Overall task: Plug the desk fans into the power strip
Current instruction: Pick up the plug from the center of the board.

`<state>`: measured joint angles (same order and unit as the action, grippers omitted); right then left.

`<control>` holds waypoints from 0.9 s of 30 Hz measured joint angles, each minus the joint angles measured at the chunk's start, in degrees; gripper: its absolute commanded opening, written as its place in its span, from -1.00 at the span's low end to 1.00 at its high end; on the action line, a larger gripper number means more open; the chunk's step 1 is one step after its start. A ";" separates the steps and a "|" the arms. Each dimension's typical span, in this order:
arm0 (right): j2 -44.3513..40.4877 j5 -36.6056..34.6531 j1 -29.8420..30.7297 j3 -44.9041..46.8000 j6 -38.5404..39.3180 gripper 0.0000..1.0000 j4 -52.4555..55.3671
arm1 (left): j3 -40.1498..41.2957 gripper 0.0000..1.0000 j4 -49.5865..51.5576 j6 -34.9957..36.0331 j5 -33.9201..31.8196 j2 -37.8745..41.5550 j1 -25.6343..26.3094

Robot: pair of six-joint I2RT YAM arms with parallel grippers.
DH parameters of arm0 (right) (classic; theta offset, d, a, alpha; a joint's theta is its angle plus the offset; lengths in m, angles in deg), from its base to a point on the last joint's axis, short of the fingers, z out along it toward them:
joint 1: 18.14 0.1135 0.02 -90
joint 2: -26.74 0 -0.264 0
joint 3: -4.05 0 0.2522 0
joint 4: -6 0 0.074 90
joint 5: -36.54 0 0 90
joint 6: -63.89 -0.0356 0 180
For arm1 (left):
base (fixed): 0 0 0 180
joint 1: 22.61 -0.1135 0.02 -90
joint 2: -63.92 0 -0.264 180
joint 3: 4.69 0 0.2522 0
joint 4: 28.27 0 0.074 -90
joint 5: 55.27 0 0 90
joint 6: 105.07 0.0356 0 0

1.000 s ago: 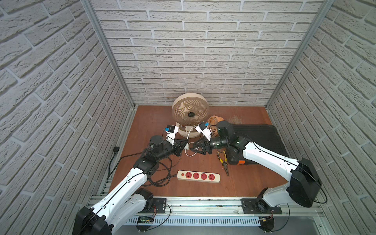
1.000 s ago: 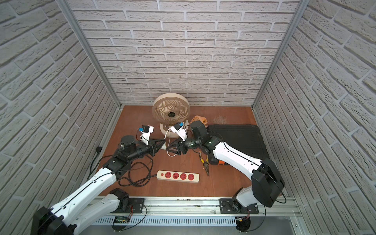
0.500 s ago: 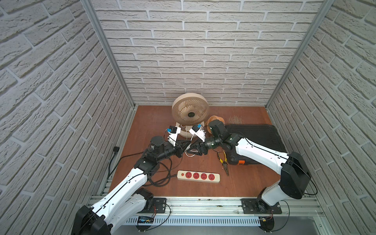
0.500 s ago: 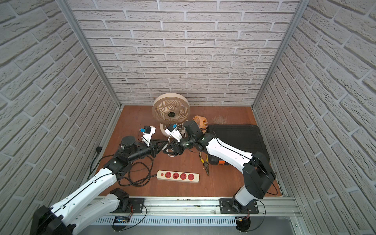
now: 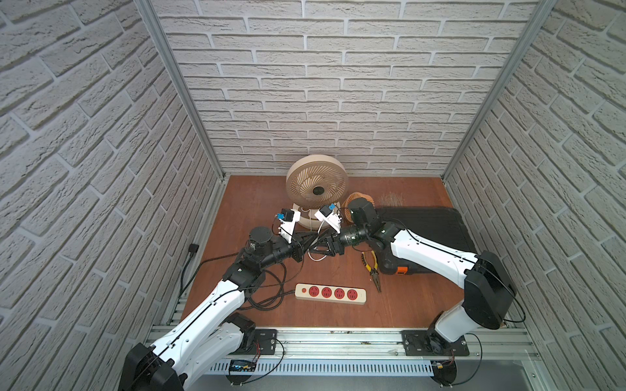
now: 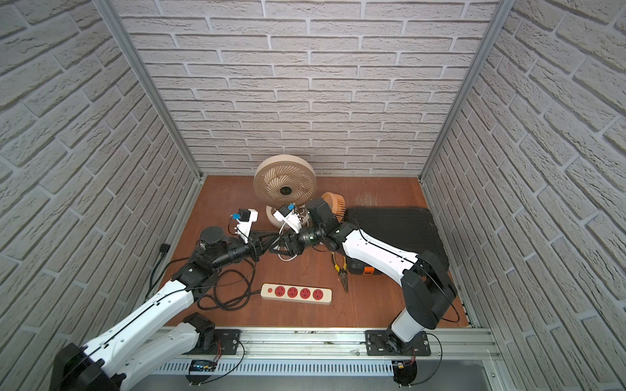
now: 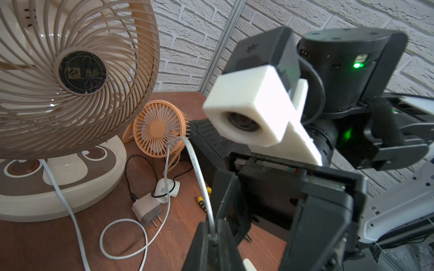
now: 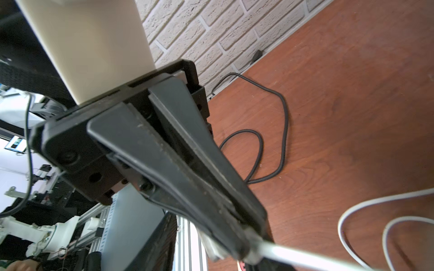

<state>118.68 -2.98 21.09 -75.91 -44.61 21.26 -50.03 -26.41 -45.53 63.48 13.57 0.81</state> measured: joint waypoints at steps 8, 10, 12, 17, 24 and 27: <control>2.05 3.69 -0.59 0.20 -3.89 -0.52 -3.32 | 0.35 -1.00 -1.40 -0.02 0.13 0.90 0.00; 2.10 4.17 -0.76 0.31 -4.07 -0.38 -3.87 | 0.50 -1.00 -1.70 -0.02 0.24 1.29 0.07; 2.10 4.79 -0.87 0.31 -4.13 -0.23 -4.35 | 0.79 -1.00 -1.88 0.28 0.35 1.36 0.07; 2.05 6.03 -1.66 0.74 -3.80 -0.06 -4.31 | 1.75 -1.00 -2.43 0.24 0.46 1.49 0.07; 2.01 8.02 -3.76 1.05 -4.42 -0.17 -5.03 | 2.78 -1.00 -2.49 0.22 0.61 1.70 0.07; 1.97 8.66 -4.42 1.90 -5.51 -0.31 -6.62 | 2.78 -1.00 -2.62 0.22 0.61 1.70 0.07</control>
<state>120.65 5.68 16.67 -74.00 -50.12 14.63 -47.25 -29.03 -45.31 64.09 15.27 0.88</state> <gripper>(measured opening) 0.387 0.042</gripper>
